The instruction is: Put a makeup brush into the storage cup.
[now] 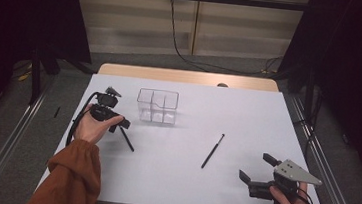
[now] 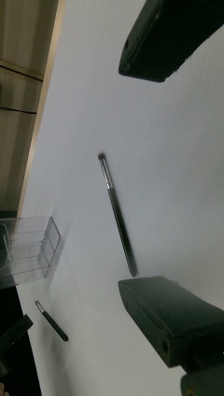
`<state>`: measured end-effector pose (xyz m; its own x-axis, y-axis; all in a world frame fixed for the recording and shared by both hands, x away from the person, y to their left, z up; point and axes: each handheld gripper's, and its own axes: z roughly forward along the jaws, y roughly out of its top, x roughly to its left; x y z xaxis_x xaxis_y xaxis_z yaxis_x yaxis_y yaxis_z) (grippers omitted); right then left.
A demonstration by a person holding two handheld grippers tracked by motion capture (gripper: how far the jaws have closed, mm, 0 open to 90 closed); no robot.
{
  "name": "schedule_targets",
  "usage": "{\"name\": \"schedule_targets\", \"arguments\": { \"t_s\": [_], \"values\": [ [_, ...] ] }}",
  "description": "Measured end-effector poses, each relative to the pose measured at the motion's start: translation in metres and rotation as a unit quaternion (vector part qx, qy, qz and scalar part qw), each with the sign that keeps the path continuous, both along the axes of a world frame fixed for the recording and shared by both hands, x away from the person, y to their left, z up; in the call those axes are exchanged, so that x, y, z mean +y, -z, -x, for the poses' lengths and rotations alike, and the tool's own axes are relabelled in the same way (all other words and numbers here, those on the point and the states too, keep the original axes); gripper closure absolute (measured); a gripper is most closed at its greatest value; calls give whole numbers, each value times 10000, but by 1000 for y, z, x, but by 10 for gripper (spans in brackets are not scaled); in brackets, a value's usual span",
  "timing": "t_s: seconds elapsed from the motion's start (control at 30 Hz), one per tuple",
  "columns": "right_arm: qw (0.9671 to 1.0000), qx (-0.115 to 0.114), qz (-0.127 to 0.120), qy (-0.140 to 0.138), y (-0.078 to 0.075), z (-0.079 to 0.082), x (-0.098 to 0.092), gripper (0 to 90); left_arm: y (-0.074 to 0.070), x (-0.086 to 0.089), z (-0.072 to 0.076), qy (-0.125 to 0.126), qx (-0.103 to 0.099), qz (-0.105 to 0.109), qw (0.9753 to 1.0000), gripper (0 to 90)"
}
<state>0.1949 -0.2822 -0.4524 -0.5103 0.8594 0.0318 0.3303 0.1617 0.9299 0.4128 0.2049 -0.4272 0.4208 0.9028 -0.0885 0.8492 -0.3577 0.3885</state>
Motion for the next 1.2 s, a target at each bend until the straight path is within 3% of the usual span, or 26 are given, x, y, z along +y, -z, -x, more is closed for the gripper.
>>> {"name": "schedule_targets", "arguments": {
  "t_s": [0.07, 0.27, 0.47, 0.6, 0.67, 0.83, 1.2],
  "values": [
    [10000, 6, 6, -9, 0, 0, 0, 0, 3, -3, -2, 39, 111, -139, 9998, 139],
    [10000, 5, 22, -13, 0, 0, 0, 0, 12, -9, -6, -300, 353, -291, 9985, 186],
    [10000, 9, 35, -14, 0, 0, 0, 0, 17, -11, -8, -310, 542, -301, 9976, 202],
    [10000, 10, 24, -26, 0, 0, 1, 0, 21, -12, -11, -345, 689, -379, 9963, 310],
    [10000, 22, 25, -31, 0, 0, 1, 0, 21, -12, -12, -466, 696, -379, 9958, 331],
    [10000, 24, 28, -53, 1, 0, 1, 0, 20, -12, -12, -528, 675, -605, 9945, 472],
    [10000, 48, 36, -61, 1, 2, 0, 0, 20, -19, -17, -840, 918, -751, 9894, 511]
  ]
}}
